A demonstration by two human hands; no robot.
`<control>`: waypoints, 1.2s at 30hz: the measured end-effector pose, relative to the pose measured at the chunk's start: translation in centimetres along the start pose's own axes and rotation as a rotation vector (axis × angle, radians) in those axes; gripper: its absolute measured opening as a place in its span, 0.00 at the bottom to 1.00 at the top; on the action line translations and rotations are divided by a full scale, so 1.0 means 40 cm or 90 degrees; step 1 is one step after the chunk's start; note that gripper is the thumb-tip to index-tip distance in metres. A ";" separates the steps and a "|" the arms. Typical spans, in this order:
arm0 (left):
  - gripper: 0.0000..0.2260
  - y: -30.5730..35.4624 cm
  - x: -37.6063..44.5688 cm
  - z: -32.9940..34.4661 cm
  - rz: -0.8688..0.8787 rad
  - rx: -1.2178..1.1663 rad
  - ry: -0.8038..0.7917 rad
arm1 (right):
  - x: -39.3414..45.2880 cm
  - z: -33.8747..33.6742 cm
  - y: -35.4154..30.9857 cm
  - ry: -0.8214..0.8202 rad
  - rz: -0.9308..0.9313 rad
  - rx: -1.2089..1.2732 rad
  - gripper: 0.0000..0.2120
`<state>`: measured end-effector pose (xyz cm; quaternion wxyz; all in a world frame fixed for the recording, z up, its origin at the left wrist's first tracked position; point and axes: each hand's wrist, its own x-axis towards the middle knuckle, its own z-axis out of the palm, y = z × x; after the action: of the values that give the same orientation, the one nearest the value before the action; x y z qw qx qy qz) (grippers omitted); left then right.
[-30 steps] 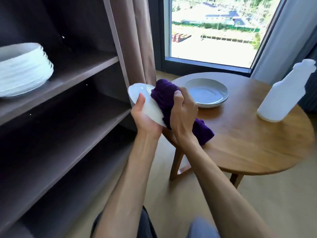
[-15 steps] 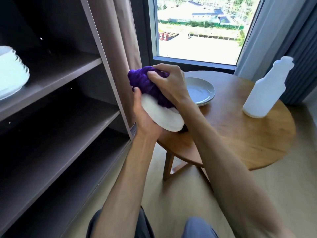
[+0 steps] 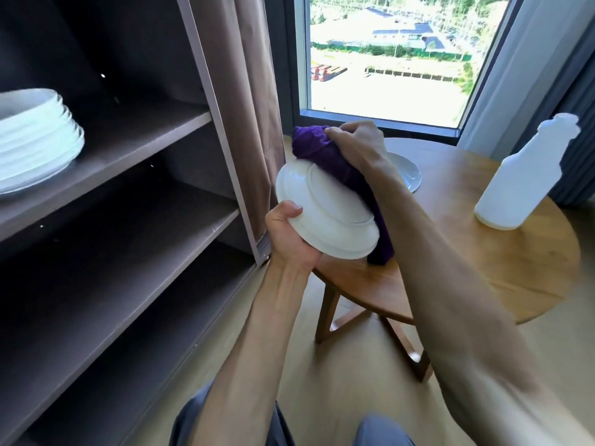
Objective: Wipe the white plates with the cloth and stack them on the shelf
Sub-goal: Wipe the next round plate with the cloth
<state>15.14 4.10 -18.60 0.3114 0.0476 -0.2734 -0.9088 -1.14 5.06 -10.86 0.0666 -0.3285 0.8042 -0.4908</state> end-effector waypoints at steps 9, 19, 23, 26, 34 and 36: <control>0.27 0.001 -0.004 0.009 0.058 0.033 0.029 | -0.073 -0.030 0.090 0.196 0.194 0.067 0.15; 0.32 -0.035 0.003 0.030 0.013 0.048 0.064 | -0.236 0.038 0.073 0.287 0.021 -0.009 0.12; 0.27 -0.056 -0.007 0.048 -0.011 0.090 0.075 | -0.272 0.006 0.097 0.346 -0.016 0.087 0.08; 0.30 -0.054 -0.006 0.059 0.026 0.076 0.132 | -0.238 -0.058 0.139 0.419 0.130 0.187 0.11; 0.37 -0.058 -0.009 0.091 0.040 0.301 0.136 | -0.224 -0.128 0.113 0.197 0.076 0.215 0.37; 0.40 -0.065 -0.022 0.112 0.019 0.435 0.090 | -0.247 -0.110 0.046 -0.027 0.048 0.286 0.44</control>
<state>13.28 8.41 -16.24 0.3087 0.2079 -0.5404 -0.7546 3.75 14.77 -12.28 0.1732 -0.2850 0.6848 -0.6479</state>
